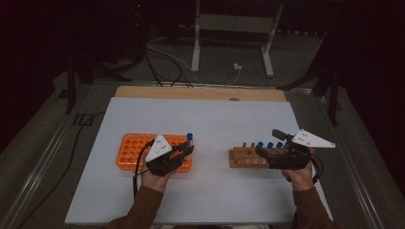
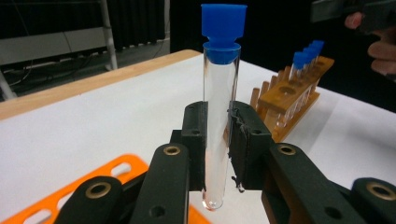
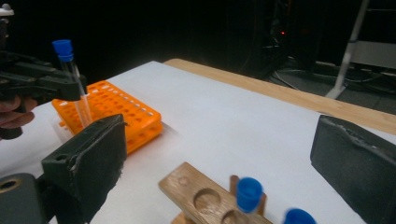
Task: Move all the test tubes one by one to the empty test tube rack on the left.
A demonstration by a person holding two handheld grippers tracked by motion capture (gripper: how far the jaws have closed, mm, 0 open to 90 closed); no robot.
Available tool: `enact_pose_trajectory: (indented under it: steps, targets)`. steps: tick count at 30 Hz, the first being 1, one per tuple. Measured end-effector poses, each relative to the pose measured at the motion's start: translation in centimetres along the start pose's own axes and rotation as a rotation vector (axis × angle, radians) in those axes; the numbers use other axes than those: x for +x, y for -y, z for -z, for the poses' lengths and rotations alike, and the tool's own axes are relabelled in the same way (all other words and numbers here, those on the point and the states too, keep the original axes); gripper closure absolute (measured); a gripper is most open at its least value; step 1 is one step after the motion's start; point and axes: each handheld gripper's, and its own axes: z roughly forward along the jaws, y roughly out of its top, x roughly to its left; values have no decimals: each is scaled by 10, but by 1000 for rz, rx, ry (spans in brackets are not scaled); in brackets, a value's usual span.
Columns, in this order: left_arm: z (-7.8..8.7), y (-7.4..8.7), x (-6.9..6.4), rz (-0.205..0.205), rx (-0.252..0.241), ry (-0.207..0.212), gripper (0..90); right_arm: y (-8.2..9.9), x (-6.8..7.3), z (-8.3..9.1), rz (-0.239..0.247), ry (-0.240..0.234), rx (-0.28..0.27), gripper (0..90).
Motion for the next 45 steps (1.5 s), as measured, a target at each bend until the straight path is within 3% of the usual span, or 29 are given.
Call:
enact_pose_trajectory:
  steps: [12,21,31,36,45]
  targets:
    - [6,13,7,9,35,-14,778,3,-15,16,-25,58,-18,32]
    - [3,21,11,31,47,-25,777,4,-18,19,-33,62,-23,32]
    - [-5,25,7,23,59,-25,777,6,-19,18,-37,57,-23,32]
    - [-8,29,6,14,86,-29,777,7,-19,19,-38,56,-23,32]
    - [-8,37,5,0,178,-54,777,10,-19,20,-34,55,-16,33]
